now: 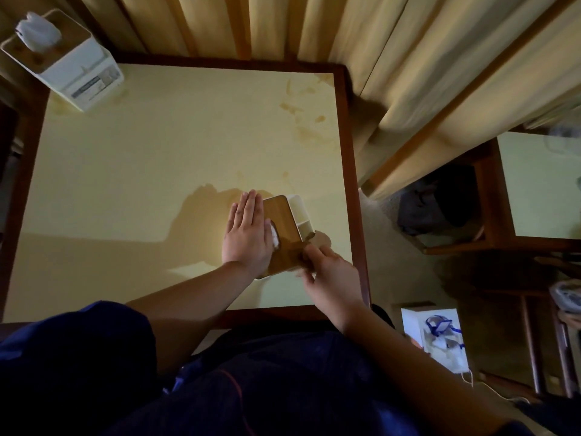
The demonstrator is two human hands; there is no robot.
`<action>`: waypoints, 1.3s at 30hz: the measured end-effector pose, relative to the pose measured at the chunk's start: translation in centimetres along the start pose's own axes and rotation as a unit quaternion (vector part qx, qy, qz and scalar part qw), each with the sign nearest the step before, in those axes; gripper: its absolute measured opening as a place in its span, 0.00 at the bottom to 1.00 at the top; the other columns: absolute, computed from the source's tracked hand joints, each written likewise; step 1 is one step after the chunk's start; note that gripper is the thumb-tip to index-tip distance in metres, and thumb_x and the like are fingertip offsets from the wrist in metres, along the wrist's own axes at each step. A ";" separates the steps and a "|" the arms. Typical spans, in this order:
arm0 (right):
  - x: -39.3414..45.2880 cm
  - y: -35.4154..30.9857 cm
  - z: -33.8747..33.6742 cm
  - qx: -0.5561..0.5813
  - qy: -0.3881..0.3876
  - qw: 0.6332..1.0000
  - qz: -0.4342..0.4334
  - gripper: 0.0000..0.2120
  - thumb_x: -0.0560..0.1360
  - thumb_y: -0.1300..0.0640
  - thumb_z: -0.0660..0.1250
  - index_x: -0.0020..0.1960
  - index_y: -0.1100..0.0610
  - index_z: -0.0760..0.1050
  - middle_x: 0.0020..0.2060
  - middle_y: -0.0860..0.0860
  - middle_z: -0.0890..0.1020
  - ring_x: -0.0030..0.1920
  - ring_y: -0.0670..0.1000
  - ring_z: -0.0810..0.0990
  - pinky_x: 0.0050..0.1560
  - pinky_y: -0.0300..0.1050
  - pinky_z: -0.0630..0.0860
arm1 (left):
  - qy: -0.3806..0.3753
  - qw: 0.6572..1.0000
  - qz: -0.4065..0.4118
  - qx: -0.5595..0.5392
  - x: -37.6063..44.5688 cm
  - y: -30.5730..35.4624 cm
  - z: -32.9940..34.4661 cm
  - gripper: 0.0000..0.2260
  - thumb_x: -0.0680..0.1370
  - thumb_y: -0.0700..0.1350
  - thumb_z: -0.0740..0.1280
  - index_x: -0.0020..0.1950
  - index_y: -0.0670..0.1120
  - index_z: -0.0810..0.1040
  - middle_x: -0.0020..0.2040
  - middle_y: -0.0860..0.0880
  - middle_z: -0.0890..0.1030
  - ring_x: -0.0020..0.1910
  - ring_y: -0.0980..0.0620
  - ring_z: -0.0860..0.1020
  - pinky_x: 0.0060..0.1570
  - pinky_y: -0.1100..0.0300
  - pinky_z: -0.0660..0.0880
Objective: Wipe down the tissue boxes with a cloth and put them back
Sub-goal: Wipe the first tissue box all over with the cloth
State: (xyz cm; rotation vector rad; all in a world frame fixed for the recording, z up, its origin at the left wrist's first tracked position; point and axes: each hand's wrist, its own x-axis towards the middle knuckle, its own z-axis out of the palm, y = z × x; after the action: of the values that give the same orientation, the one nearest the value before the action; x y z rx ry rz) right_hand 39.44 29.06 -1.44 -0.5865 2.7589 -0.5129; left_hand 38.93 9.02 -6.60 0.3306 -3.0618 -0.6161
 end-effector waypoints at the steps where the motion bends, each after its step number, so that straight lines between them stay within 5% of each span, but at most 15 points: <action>1: -0.2 0.1 -0.2 0.039 -0.002 0.999 0.026 0.10 0.78 0.52 0.71 0.56 0.46 0.73 0.46 0.45 0.82 0.41 0.50 0.83 0.40 0.49 0.81 | 0.001 1.000 -0.001 -0.002 0.0 0.0 0.0 0.28 0.86 0.52 0.46 0.82 0.37 0.60 0.83 0.41 0.60 0.83 0.45 0.54 0.82 0.50 0.48; 5: -0.2 0.8 -2.3 0.304 0.015 0.928 0.216 0.10 0.75 0.53 0.77 0.51 0.47 0.77 0.40 0.43 0.85 0.39 0.41 0.85 0.37 0.37 0.81 | -0.001 1.000 0.000 -0.003 0.0 -0.1 0.0 0.29 0.86 0.52 0.45 0.82 0.37 0.60 0.83 0.41 0.60 0.83 0.45 0.54 0.83 0.50 0.47; 8: 0.3 2.7 -3.2 0.457 0.033 0.829 0.321 0.20 0.58 0.53 0.79 0.48 0.53 0.80 0.42 0.50 0.87 0.42 0.50 0.88 0.44 0.50 0.86 | -0.006 1.000 -0.001 -0.009 0.0 -0.3 0.1 0.29 0.86 0.53 0.46 0.83 0.38 0.58 0.83 0.42 0.59 0.84 0.46 0.53 0.83 0.51 0.46; 10: 0.5 3.8 -3.9 0.508 0.030 0.792 0.338 0.17 0.63 0.59 0.77 0.51 0.58 0.81 0.42 0.53 0.88 0.44 0.56 0.89 0.51 0.60 0.86 | -0.014 1.000 -0.005 -0.008 0.1 -0.4 0.0 0.29 0.86 0.54 0.46 0.83 0.38 0.57 0.84 0.42 0.58 0.84 0.47 0.51 0.82 0.52 0.43; 13: 0.8 4.9 -5.6 0.538 0.014 0.780 0.319 0.11 0.75 0.71 0.70 0.54 0.62 0.82 0.41 0.59 0.88 0.42 0.62 0.88 0.47 0.61 0.85 | -0.032 0.999 -0.028 -0.016 0.4 0.2 -0.4 0.32 0.85 0.57 0.46 0.84 0.39 0.54 0.85 0.44 0.54 0.84 0.48 0.47 0.81 0.55 0.39; 15: 1.4 5.8 -6.2 0.544 0.008 0.784 0.298 0.11 0.77 0.71 0.69 0.57 0.61 0.82 0.43 0.60 0.87 0.43 0.63 0.87 0.46 0.57 0.84 | -0.031 0.998 -0.044 -0.013 0.3 0.9 -0.6 0.34 0.84 0.60 0.46 0.84 0.40 0.52 0.85 0.45 0.51 0.84 0.48 0.44 0.81 0.53 0.38; 20: 3.9 7.8 -5.9 0.453 0.026 0.850 0.269 0.18 0.79 0.63 0.72 0.68 0.54 0.80 0.48 0.45 0.87 0.50 0.45 0.87 0.55 0.45 0.84 | -0.029 0.998 -0.054 0.011 -0.2 2.9 0.2 0.37 0.84 0.62 0.50 0.85 0.41 0.48 0.85 0.44 0.50 0.84 0.46 0.44 0.82 0.48 0.41; 24: 6.1 7.7 -3.6 0.412 -0.012 0.890 0.197 0.20 0.76 0.62 0.73 0.68 0.54 0.82 0.53 0.44 0.86 0.53 0.43 0.85 0.60 0.52 0.84 | -0.011 0.998 -0.057 0.036 -0.3 3.3 0.9 0.36 0.84 0.61 0.53 0.84 0.40 0.49 0.85 0.43 0.51 0.84 0.43 0.47 0.82 0.43 0.46; 29: 8.1 7.9 1.3 0.530 -0.080 0.829 0.164 0.17 0.75 0.56 0.68 0.61 0.53 0.87 0.53 0.49 0.89 0.56 0.51 0.87 0.62 0.62 0.82 | 0.022 0.997 -0.059 0.052 -0.2 3.4 1.4 0.35 0.83 0.59 0.57 0.84 0.40 0.53 0.84 0.43 0.56 0.84 0.44 0.51 0.82 0.45 0.48; 32: 8.6 9.6 3.6 0.579 -0.090 0.794 0.165 0.18 0.82 0.66 0.59 0.64 0.58 0.85 0.54 0.55 0.88 0.53 0.59 0.87 0.54 0.69 0.83 | 0.017 0.996 -0.070 0.053 0.1 3.1 1.5 0.36 0.83 0.59 0.56 0.84 0.42 0.52 0.84 0.44 0.55 0.84 0.46 0.50 0.82 0.45 0.48; 34: 8.6 10.2 4.4 0.574 -0.077 0.809 0.104 0.16 0.83 0.69 0.64 0.65 0.59 0.84 0.56 0.54 0.88 0.54 0.58 0.87 0.52 0.68 0.84 | 0.017 0.996 -0.061 0.056 0.1 3.1 1.5 0.35 0.83 0.59 0.56 0.84 0.41 0.52 0.84 0.44 0.55 0.84 0.45 0.50 0.82 0.45 0.48; 39: 8.4 10.5 5.5 0.496 -0.008 0.868 0.000 0.23 0.79 0.63 0.71 0.73 0.53 0.79 0.67 0.49 0.76 0.70 0.48 0.74 0.72 0.52 0.75 | 0.025 0.996 -0.051 0.066 -0.1 3.1 1.6 0.35 0.84 0.60 0.56 0.84 0.40 0.54 0.84 0.43 0.56 0.84 0.44 0.52 0.82 0.45 0.49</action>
State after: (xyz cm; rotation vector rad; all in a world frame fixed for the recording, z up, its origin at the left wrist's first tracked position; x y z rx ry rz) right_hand 30.29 32.78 -12.09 -0.3009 2.0352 -1.7218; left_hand 38.28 12.49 -6.89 0.5003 -3.0586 -0.4013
